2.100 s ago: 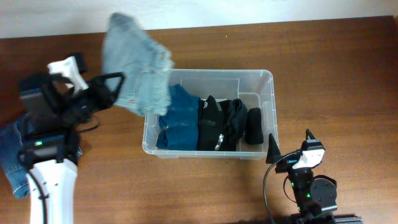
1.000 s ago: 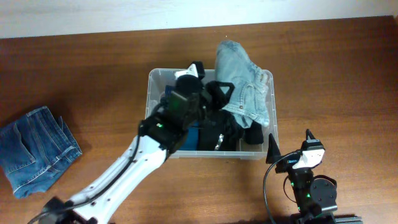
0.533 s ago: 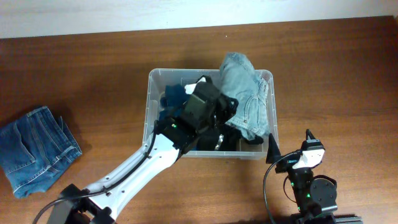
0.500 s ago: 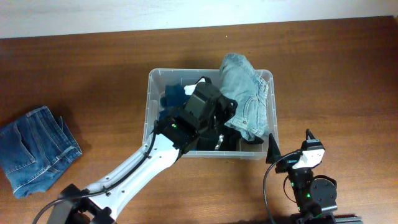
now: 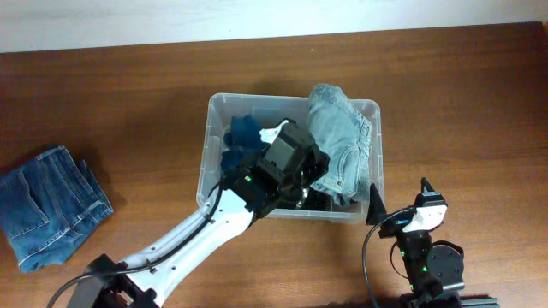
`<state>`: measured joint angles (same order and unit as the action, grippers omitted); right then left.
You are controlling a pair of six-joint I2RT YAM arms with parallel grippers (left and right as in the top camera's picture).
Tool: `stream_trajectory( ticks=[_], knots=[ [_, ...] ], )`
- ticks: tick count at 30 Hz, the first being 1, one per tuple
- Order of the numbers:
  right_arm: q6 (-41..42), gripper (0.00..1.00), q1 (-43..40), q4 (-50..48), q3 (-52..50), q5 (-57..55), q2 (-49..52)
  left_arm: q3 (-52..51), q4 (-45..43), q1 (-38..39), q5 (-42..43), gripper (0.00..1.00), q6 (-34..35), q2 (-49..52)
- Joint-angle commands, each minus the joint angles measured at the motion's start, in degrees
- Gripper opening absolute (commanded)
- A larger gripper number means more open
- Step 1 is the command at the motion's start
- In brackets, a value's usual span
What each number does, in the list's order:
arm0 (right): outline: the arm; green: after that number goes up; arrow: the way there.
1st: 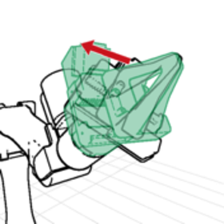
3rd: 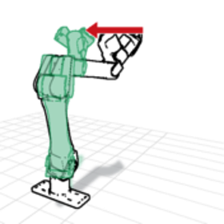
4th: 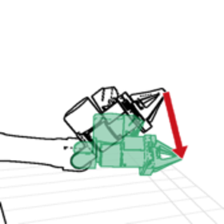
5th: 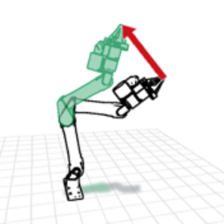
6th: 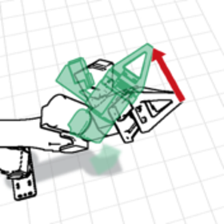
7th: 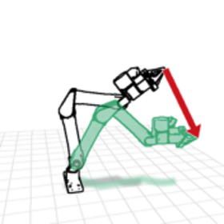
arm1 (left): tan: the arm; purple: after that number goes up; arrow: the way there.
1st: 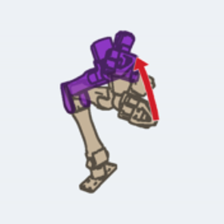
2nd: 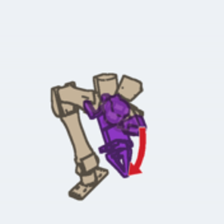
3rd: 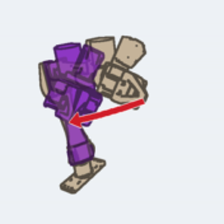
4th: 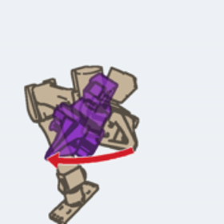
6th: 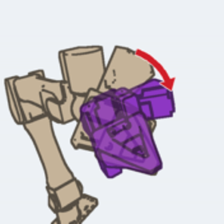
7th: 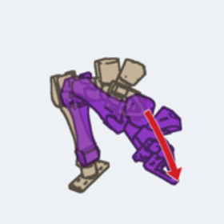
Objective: Pack container
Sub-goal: 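Lower the light blue jeans into the bin's right side and release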
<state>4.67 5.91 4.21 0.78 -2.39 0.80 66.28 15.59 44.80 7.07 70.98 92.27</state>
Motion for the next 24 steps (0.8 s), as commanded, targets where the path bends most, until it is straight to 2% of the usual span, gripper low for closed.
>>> stream_trajectory(
  ticks=[1, 5, 6, 7, 8, 10, 12, 19, 24],
  knots=[
    [0.0, 0.98, -0.5, 0.1, -0.5, -0.9, -0.6, 1.0, 2.3, 0.9, 2.4, 0.0, 0.4, 0.5],
    [0.0, 0.98, -0.5, 0.1, -0.5, -0.9, -0.6, 1.0, 6.1, 0.9, -0.4, 0.02, 0.4, 0.5],
    [0.0, 0.99, -0.5, 0.1, -0.5, -0.9, -0.6, 1.0, 6.8, 0.9, -0.9, 0.07, 0.3, 0.5],
    [0.0, 0.99, -0.5, 0.1, -0.5, -0.9, -0.6, 1.0, 7.4, 0.9, -1.2, 0.23, 0.3, 0.5],
    [0.0, 0.99, -0.5, 0.1, -0.5, -0.9, -0.6, 1.0, 7.8, 0.9, -1.2, 0.47, 0.3, 0.5],
    [0.0, 0.99, -0.5, 0.1, -0.5, -0.9, -0.6, 1.0, 8.5, 0.9, -1.3, 0.75, 0.1, 0.5],
    [0.0, 0.98, -0.5, 0.1, -0.5, -0.9, -0.6, 1.0, 8.7, 0.9, -2.4, 0.99, -1.8, 0.5],
    [0.0, 0.99, -0.5, 0.1, -0.5, -0.9, -0.6, 2.4, 7.8, -1.8, -6.9, 0.99, -16.0, -0.2],
    [0.0, 0.98, -0.5, 0.1, -0.5, -0.9, -0.6, 8.9, 9.5, -4.6, -7.0, 0.99, -31.1, -2.3]
  ],
)
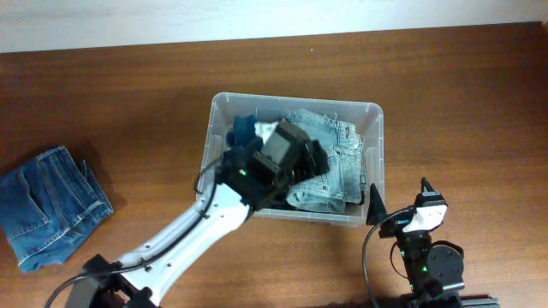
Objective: Pack container
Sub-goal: 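Lower the light blue jeans into the bin's right side and release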
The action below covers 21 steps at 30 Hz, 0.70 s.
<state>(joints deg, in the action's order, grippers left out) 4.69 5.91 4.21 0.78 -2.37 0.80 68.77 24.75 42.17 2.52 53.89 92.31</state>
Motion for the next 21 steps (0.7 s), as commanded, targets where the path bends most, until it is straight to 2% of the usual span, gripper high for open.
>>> stream_trajectory(
  ticks=[1, 6, 7, 10, 11, 13, 21],
  knots=[
    [0.0, 0.98, -0.5, 0.1, -0.5, -0.9, -0.6, 7.7, 1.3, -2.1, -2.8, 0.99, -15.8, -2.7],
    [0.0, 0.98, -0.5, 0.1, -0.5, -0.9, -0.6, 12.8, 6.1, -1.9, -5.2, 0.99, -20.9, -3.0],
    [0.0, 0.99, -0.5, 0.1, -0.5, -0.9, -0.6, 13.0, 6.2, -1.7, -5.4, 0.94, -21.7, -3.0],
    [0.0, 0.99, -0.5, 0.1, -0.5, -0.9, -0.6, 13.0, 6.5, -1.1, -6.1, 0.6, -23.5, -2.7],
    [0.0, 0.99, -0.5, 0.1, -0.5, -0.9, -0.6, 13.0, 7.4, -0.5, -8.1, 0.25, -23.8, -2.0],
    [0.0, 0.98, -0.5, 0.1, -0.5, -0.9, -0.6, 13.0, 7.9, 0.2, -10.0, 0.06, -23.8, -0.7],
    [0.0, 0.99, -0.5, 0.1, -0.5, -0.9, -0.6, 13.0, 7.8, 2.1, -10.8, 0.04, -24.0, 9.1]
  ],
)
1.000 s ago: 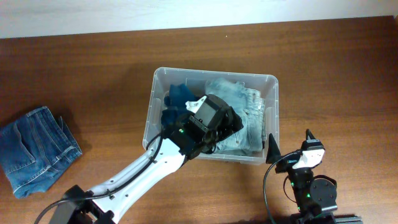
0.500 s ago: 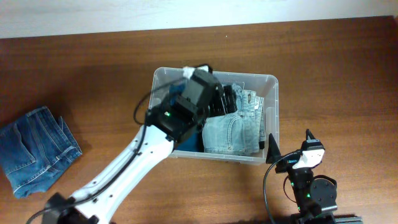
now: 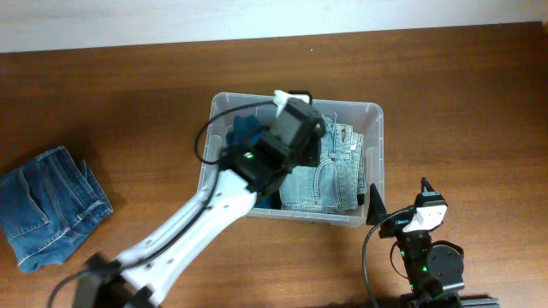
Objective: Pack container
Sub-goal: 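Lower the light blue jeans into the bin's right side and release, then move the left gripper back to the dark blue jeans on the left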
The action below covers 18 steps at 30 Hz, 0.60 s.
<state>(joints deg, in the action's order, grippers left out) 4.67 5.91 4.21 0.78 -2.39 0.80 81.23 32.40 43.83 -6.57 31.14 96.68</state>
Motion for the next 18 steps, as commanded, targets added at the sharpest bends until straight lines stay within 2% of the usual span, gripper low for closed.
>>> stream_trajectory(
  ticks=[1, 9, 14, 18],
  knots=[
    [0.0, 0.99, -0.5, 0.1, -0.5, -0.9, -0.6, 0.6, 0.1, 0.4, -1.7, 0.04, -1.3, 6.0],
    [0.0, 0.99, -0.5, 0.1, -0.5, -0.9, -0.6, 0.6, 1.1, 0.4, -0.3, 0.01, -1.3, 15.5],
    [0.0, 0.98, -0.5, 0.1, -0.5, -0.9, -0.6, 3.0, 1.9, 0.4, -0.3, 0.01, -1.3, 14.6],
    [0.0, 0.98, -0.5, 0.1, -0.5, -0.9, -0.6, 12.4, 8.7, -0.9, -1.2, 0.01, -3.9, 10.0]
  ],
)
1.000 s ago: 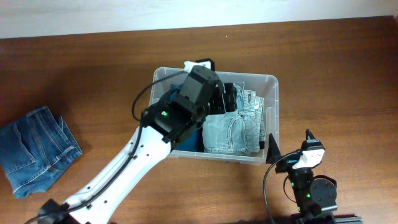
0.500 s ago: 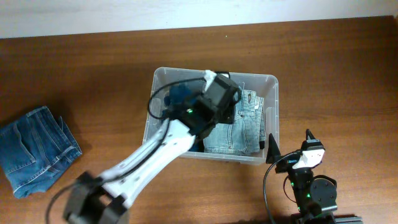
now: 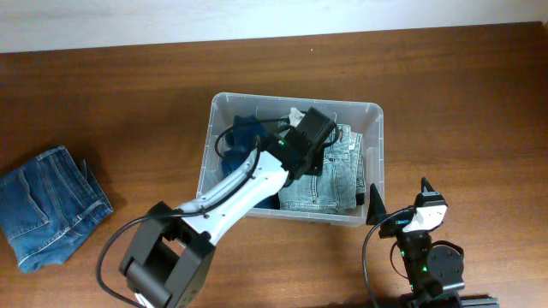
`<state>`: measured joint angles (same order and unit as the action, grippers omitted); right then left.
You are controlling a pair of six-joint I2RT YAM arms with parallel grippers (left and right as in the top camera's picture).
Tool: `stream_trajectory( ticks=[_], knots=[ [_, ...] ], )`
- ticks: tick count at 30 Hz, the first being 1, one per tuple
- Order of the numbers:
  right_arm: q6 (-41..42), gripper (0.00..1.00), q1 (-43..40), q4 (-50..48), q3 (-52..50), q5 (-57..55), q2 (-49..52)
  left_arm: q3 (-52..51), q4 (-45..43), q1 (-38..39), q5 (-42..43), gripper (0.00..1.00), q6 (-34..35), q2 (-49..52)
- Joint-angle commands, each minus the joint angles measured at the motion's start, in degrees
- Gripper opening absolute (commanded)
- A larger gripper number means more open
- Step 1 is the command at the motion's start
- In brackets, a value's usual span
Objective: Pack container
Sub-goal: 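Move the left gripper back to the dark blue jeans on the left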
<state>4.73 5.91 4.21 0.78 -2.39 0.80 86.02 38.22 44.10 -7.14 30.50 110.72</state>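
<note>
The clear plastic container [image 3: 374,162] stands mid-table. Light-blue jeans [image 3: 330,184] lie folded flat in its right half, and a dark blue garment [image 3: 242,137] fills the left half. My left arm reaches in from the front left. Its left gripper [image 3: 328,144] is over the back part of the light jeans, the fingers hidden under the wrist. The right gripper [image 3: 400,195] is parked at the front right of the table, off the container, with its fingers spread and nothing in them.
A folded pair of darker blue jeans [image 3: 47,205] lies on the table at the far left. The right arm's base [image 3: 428,265] sits at the front edge. The pale wall edge runs along the back.
The left gripper was at the container's back wall and is now a little right and forward, over the light jeans. The jeans lie about as before. The right arm has not moved.
First the light jeans hung bunched over the container's back-right rim, with the left gripper low at the front. Then they lay crumpled inside under the gripper. Then they lay flat, the gripper at the back wall; now it is over them.
</note>
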Motion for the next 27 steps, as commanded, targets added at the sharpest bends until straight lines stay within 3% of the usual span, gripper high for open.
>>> stream_trajectory(
  ticks=[1, 8, 15, 20, 27],
  knots=[
    [0.0, 0.99, -0.5, 0.1, -0.5, -0.9, -0.6, 9.7, 4.9, -1.7, -1.8, 0.0, -3.2, -5.1],
    [0.0, 0.98, -0.5, 0.1, -0.5, -0.9, -0.6, 18.5, 20.4, -12.7, -9.4, 0.01, -3.2, -13.1],
    [0.0, 0.99, -0.5, 0.1, -0.5, -0.9, -0.6, 18.3, 34.6, -33.7, -10.1, 0.01, -3.2, -16.0],
    [0.0, 0.99, -0.5, 0.1, -0.5, -0.9, -0.6, 17.1, 39.6, -46.7, -10.3, 0.01, -3.2, -16.0],
    [0.0, 0.98, -0.5, 0.1, -0.5, -0.9, -0.6, 14.7, 39.8, -63.8, -13.4, 0.0, -1.8, -15.9]
  ],
)
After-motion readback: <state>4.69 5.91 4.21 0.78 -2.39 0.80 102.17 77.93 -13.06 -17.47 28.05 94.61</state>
